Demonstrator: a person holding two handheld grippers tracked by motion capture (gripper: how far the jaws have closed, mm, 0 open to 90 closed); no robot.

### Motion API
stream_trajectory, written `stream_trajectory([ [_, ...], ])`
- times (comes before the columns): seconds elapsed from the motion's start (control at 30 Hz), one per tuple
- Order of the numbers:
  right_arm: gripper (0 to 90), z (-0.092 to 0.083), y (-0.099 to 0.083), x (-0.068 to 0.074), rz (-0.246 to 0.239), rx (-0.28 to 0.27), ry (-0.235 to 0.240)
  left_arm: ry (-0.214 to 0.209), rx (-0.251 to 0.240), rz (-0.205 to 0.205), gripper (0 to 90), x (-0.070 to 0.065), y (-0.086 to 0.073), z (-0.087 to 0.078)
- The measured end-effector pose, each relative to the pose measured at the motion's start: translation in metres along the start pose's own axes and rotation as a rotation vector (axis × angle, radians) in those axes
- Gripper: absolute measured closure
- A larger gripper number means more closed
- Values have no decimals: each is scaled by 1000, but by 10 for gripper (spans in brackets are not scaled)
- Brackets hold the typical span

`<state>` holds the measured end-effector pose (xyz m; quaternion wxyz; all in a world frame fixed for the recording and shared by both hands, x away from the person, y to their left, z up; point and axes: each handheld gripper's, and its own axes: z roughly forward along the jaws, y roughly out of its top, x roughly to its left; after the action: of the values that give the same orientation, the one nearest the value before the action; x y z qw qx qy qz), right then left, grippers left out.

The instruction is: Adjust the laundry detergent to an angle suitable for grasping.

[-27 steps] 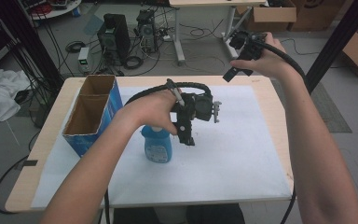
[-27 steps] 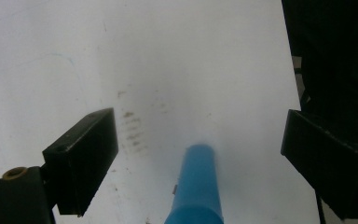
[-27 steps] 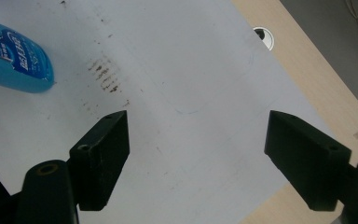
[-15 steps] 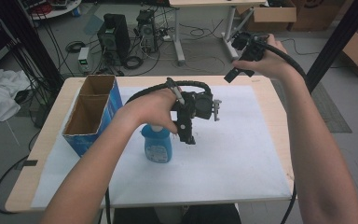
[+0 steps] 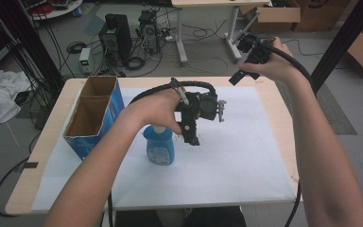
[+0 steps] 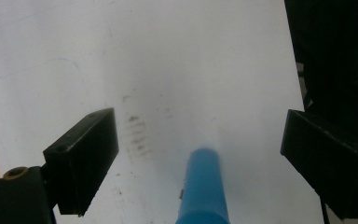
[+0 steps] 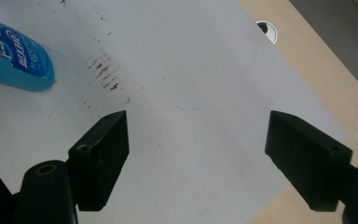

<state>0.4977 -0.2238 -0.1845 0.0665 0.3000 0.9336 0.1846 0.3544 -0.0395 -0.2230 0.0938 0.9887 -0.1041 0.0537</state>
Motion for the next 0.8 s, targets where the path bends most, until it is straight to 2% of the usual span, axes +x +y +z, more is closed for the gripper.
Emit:
stream_trajectory([
  [0.2,216,-3,-2,1,-4,-11,0,13,1,-10,119,0,0,-4],
  [0.53,216,-1,-4,1,-8,-6,3,12,-28,-30,108,1,-6,-8],
  [0.7,217,-4,-6,1,-5,-9,5,12,-16,-36,113,1,-7,-8],
  [0.8,217,-5,-7,2,-4,-9,2,26,-21,-32,113,0,-7,-10],
])
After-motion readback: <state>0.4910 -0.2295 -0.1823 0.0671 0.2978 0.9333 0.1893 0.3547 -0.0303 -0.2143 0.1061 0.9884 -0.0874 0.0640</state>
